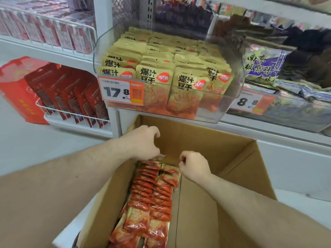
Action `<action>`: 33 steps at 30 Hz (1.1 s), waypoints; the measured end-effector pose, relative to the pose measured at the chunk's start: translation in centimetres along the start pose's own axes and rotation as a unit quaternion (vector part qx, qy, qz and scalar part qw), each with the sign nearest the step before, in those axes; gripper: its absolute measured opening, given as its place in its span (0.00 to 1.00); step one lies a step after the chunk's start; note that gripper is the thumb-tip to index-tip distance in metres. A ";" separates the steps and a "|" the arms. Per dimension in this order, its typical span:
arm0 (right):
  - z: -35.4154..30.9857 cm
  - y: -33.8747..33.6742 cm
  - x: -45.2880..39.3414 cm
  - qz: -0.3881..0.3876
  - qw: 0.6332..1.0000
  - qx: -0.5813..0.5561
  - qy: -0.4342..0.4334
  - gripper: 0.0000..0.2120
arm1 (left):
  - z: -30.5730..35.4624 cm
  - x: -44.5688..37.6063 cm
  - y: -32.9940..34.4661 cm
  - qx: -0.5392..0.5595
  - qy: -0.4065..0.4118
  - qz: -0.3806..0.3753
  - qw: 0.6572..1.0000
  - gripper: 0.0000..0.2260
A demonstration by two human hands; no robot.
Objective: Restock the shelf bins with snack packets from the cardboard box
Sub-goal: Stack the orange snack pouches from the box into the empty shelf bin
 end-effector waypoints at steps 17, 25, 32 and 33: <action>-0.8 10.0 -5.0 0.058 0.982 -0.172 0.053 0.01 | -4.7 -0.3 4.0 0.390 -0.247 -0.084 0.883 0.14; -5.7 -3.1 4.4 0.236 0.898 -0.256 -0.267 0.10 | -3.4 -0.3 6.1 0.574 -0.313 -0.132 0.745 0.17; -2.4 -2.3 2.3 0.212 0.936 -0.214 -0.181 0.18 | -3.2 -1.5 2.8 0.502 -0.236 0.025 0.832 0.15; -0.2 -0.9 1.4 0.189 0.954 -0.194 -0.128 0.16 | -3.3 -1.6 2.7 0.492 -0.232 0.039 0.838 0.20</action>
Point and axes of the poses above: each hand's wrist, its own x-axis away from the middle knuckle, its own y-axis out of the palm, z = x × y, the point moved 7 cm from there along -x, towards the middle knuckle, and after that the axes turned 4 degrees about z, right-handed, at the moved point
